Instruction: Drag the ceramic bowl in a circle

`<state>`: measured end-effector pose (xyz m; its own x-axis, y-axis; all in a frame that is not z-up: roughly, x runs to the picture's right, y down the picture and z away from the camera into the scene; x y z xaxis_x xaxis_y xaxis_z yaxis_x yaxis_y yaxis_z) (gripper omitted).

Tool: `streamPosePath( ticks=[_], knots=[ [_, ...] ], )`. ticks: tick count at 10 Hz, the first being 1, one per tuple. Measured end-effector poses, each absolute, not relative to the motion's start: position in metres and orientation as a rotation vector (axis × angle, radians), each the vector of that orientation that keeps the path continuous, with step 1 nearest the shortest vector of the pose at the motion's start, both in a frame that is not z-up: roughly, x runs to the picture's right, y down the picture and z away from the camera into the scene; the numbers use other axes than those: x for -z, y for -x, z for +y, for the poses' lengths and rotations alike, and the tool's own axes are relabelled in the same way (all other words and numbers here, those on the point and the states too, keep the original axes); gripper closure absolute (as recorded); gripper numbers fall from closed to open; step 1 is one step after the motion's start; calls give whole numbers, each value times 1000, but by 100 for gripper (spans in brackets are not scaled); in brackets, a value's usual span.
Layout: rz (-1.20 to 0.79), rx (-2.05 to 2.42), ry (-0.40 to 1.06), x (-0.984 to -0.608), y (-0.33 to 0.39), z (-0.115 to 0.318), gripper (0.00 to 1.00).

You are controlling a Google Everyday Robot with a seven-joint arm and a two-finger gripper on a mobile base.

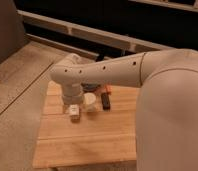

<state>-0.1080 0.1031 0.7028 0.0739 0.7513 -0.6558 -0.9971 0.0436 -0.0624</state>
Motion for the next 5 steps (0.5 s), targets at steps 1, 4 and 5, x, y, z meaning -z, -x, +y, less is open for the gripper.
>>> streamPosePath(
  ticks=[1, 4, 5],
  knots=[
    [524, -1442, 586, -703, 107, 102, 35],
    [590, -1647, 493, -726, 48, 72, 35],
    [606, -1695, 463, -733, 26, 61, 35]
  ],
)
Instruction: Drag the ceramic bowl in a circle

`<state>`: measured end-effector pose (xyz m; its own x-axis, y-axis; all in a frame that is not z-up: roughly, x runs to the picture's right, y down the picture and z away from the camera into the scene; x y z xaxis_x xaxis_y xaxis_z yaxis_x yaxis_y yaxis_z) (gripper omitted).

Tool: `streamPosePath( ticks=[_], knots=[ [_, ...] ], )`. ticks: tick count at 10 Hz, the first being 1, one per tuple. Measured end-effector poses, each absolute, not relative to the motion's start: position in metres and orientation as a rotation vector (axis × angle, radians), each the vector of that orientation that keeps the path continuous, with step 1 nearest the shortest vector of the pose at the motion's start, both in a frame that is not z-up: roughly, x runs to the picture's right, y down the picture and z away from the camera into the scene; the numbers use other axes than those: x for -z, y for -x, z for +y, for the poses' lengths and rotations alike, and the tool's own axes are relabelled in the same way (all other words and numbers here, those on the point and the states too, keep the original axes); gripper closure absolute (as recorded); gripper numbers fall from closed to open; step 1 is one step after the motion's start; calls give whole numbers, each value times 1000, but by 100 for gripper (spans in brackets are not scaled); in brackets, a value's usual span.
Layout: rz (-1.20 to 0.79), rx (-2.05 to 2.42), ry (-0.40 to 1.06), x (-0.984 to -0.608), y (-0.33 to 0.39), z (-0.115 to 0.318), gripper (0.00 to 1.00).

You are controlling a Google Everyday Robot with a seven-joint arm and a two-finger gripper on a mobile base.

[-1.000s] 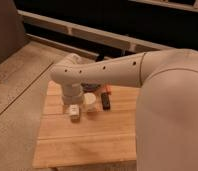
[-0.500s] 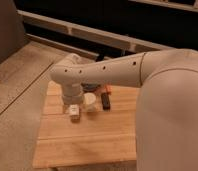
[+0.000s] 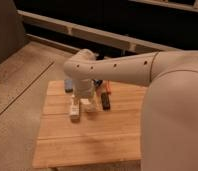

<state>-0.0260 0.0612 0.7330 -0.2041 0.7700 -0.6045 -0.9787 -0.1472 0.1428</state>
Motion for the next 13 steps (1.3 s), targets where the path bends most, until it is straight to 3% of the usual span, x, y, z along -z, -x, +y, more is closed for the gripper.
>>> streamPosePath(
  ticks=[4, 9, 13],
  knots=[
    [581, -1694, 359, -757, -58, -3, 35],
    [401, -1503, 421, -778, -73, -62, 35],
    [382, -1463, 465, -807, -97, -80, 35]
  ],
)
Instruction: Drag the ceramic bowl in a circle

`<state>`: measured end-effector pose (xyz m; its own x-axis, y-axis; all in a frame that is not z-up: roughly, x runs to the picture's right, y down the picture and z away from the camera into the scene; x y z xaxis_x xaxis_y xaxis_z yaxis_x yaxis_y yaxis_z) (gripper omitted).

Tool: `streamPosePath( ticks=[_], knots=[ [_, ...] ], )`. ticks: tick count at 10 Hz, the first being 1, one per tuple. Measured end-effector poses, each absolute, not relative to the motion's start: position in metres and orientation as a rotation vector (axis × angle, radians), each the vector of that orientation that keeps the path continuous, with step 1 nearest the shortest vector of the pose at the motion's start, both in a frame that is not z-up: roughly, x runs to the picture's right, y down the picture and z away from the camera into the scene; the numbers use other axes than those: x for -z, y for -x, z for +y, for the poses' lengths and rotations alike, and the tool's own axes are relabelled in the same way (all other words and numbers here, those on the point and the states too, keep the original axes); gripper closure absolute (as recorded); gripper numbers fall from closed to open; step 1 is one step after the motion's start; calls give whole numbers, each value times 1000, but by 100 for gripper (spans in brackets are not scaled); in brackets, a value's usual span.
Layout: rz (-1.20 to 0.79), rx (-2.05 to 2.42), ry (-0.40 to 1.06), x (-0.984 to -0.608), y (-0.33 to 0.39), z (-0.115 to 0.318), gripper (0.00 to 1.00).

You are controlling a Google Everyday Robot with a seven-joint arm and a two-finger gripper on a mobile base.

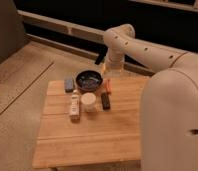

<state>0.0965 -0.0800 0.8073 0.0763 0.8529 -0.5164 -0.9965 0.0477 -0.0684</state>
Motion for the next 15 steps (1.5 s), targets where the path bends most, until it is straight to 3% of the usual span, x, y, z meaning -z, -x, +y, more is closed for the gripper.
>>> streamPosePath(
  ticks=[5, 10, 15],
  knots=[
    [405, -1435, 487, -850, -105, -88, 35],
    [407, -1429, 472, -857, -108, -88, 35],
    [246, -1284, 429, -895, -61, -106, 35]
  ],
)
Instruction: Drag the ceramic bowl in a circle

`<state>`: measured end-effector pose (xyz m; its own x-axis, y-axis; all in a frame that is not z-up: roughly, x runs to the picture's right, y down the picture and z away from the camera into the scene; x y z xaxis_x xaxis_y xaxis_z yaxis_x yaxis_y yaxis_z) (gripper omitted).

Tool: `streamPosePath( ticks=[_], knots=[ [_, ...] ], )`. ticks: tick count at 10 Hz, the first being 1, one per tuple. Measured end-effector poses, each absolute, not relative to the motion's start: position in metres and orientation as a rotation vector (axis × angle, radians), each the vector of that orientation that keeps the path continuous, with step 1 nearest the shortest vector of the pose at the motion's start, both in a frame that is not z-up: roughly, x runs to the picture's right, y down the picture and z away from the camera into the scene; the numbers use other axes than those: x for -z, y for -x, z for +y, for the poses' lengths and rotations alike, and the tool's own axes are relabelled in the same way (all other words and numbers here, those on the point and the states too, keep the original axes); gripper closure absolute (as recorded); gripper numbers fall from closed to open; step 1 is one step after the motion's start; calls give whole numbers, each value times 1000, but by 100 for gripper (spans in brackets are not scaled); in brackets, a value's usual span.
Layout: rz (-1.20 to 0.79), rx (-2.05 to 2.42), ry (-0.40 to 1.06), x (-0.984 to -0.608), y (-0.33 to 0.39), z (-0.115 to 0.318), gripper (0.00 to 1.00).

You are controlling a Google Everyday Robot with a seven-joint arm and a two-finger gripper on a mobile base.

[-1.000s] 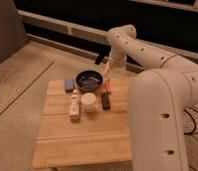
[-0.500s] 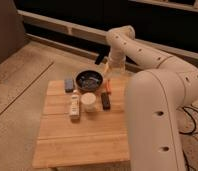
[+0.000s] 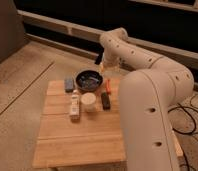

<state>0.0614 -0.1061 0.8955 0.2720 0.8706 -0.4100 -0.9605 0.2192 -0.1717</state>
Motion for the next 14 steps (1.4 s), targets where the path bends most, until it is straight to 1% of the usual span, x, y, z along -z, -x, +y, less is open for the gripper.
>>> streamPosePath(
  ticks=[3, 7, 11, 14],
  knots=[
    [216, -1245, 461, -929, -46, -100, 35],
    [269, -1246, 516, -971, -39, -89, 35],
    [316, -1238, 589, -991, -21, -68, 35],
    [390, -1244, 625, -1003, -30, -46, 35]
  ],
)
